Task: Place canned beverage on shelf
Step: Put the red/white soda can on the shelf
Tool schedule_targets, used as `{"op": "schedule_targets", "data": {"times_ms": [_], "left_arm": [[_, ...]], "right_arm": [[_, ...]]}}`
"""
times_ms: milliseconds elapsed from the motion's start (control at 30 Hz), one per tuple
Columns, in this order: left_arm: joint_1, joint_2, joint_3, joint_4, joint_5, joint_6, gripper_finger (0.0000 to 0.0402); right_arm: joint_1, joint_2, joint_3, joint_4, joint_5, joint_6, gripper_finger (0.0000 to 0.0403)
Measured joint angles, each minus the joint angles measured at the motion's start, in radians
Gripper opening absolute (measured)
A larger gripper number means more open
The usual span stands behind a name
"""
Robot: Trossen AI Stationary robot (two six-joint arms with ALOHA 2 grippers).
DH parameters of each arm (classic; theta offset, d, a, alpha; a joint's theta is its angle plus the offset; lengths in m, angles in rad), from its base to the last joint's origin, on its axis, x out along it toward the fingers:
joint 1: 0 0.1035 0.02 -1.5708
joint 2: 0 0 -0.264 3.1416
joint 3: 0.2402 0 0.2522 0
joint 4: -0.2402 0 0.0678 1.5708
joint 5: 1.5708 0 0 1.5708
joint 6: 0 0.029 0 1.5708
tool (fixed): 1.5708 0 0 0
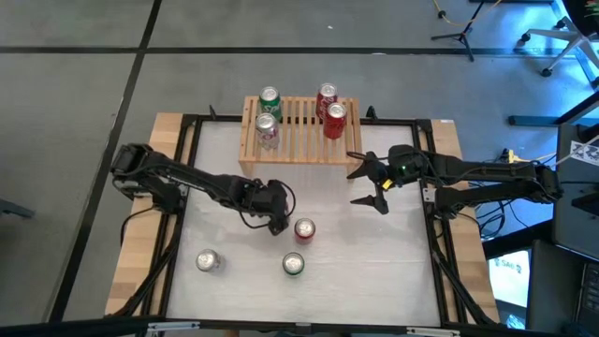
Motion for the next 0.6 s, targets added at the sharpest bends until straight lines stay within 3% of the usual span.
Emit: {"op": "schedule_targets", "data": {"times_ms": [167, 600], "left_arm": [[0.02, -0.011, 0.069, -0.015, 0.01, 0.08, 0.0282], [0.103, -0.012, 0.421, -0.171, -0.002, 0.373, 0.0285]], "right_arm": [[0.0, 0.0, 0.0, -0.002, 0.007, 0.0, 0.0379], [0.0, 0.0, 0.0, -0.001, 0.008, 0.0, 0.0379]]}}
